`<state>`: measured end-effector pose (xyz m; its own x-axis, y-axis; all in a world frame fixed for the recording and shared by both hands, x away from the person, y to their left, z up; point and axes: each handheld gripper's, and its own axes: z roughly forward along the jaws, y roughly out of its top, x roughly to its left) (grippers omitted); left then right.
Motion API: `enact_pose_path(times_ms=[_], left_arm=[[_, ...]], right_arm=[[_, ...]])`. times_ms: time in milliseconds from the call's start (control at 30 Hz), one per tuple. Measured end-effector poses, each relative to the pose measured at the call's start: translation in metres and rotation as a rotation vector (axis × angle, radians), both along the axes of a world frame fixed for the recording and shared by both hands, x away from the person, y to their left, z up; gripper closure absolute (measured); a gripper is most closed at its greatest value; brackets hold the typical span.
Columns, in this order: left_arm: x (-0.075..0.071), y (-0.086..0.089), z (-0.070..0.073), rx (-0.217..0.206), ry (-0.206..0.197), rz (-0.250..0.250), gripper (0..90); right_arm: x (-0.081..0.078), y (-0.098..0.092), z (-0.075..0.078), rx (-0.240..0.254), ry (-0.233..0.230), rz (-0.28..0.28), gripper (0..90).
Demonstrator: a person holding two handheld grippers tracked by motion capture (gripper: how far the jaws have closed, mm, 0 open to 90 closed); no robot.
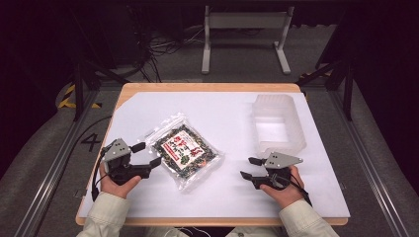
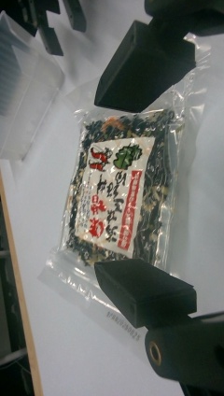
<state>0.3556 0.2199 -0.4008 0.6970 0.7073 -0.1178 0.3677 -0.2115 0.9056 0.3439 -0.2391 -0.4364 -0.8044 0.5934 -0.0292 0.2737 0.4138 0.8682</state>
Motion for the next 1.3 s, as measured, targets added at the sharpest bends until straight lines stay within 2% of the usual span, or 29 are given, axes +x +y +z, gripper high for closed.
enact_pose_path(times_ms=[200, 367, 433, 467, 533, 767, 833, 933, 1133, 1167, 1300], left_arm=[[0.015, 0.004, 0.009, 0.011, 0.001, 0.015, 17.6], [0.03, 0.008, 0.014, 0.016, 0.009, 0.052, 17.6], [0.037, 0.011, 0.014, 0.006, 0.001, 0.068, 17.6], [0.04, 0.012, 0.013, 0.011, 0.011, 0.077, 17.6], [0.045, 0.014, 0.012, 0.022, 0.006, 0.086, 17.6], [0.057, 0.023, 0.015, -0.003, 0.009, 0.118, 18.6], [0.06, 0.026, 0.016, -0.017, 0.012, 0.127, 19.0], [0.067, 0.03, 0.014, -0.014, 0.018, 0.142, 19.0], [0.081, 0.036, 0.003, -0.008, 0.055, 0.169, 19.0], [0.084, 0.036, 0.001, -0.008, 0.063, 0.172, 19.1], [0.09, 0.034, -0.004, 0.005, 0.077, 0.173, 19.3]], right_arm=[[-0.001, -0.001, 0.0, -0.003, -0.003, -0.006, 40.2], [0.0, 0.001, -0.001, -0.019, -0.02, 0.002, 40.1], [0.0, 0.003, 0.0, -0.023, -0.028, 0.003, 40.1], [0.0, 0.003, 0.001, -0.021, -0.031, 0.004, 39.9], [0.0, 0.003, 0.001, -0.022, -0.033, 0.004, 39.8], [0.0, 0.003, 0.001, -0.022, -0.038, -0.005, 39.6], [-0.002, 0.004, 0.002, -0.019, -0.057, -0.012, 39.8], [-0.003, 0.005, 0.004, -0.016, -0.073, -0.013, 39.7], [-0.005, 0.005, 0.002, -0.029, -0.06, -0.018, 39.5], [-0.005, 0.005, 0.003, -0.043, -0.06, -0.015, 39.6], [-0.004, 0.006, 0.002, -0.058, -0.053, -0.007, 41.0]])
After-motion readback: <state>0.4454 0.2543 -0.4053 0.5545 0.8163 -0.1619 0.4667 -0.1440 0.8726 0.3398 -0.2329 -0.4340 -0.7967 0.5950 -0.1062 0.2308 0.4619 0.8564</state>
